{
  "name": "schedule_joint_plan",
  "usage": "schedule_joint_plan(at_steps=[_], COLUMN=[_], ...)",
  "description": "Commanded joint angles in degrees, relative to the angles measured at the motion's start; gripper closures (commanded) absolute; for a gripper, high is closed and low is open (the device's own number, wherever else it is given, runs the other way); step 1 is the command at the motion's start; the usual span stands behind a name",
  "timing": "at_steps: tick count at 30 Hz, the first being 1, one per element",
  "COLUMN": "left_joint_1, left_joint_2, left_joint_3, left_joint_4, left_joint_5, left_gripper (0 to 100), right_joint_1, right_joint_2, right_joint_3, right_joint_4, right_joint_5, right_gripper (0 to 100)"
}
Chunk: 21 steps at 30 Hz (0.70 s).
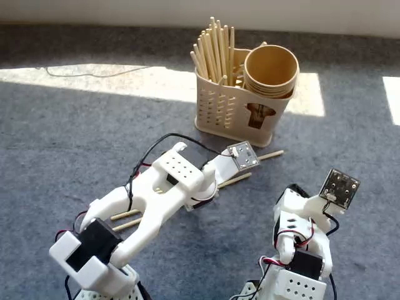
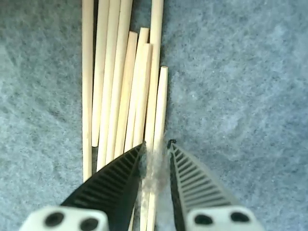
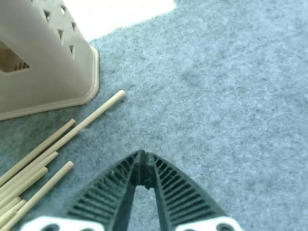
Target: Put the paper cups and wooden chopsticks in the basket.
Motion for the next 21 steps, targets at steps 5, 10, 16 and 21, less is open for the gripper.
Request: schedule_joint_plan(at_steps=[5, 10, 16, 21], left_joint_1=[-2.68, -2.33, 0.48, 1.45], left_joint_2=[8.66, 9.19, 9.1, 8.31], left_joint_3=[-4.97, -6.81, -8.13, -7.96], left_joint_4=[-2.29, -0.18, 3.43, 3.52], left_joint_5=[0.53, 0.53, 0.62, 0.7], left_gripper=[91, 98, 99, 99], right_joint_1=[0.57, 0.57, 0.57, 0.66], right_joint_2=[-0.4, -0.4, -0.4, -0.4], right_joint_3=[6.73, 6.73, 6.73, 6.73], right_joint_4=[-0.13, -0.13, -0.13, -0.13], right_joint_5=[-0.26, -0.26, -0.26, -0.26], right_gripper=[99.3, 99.3, 99.3, 99.3])
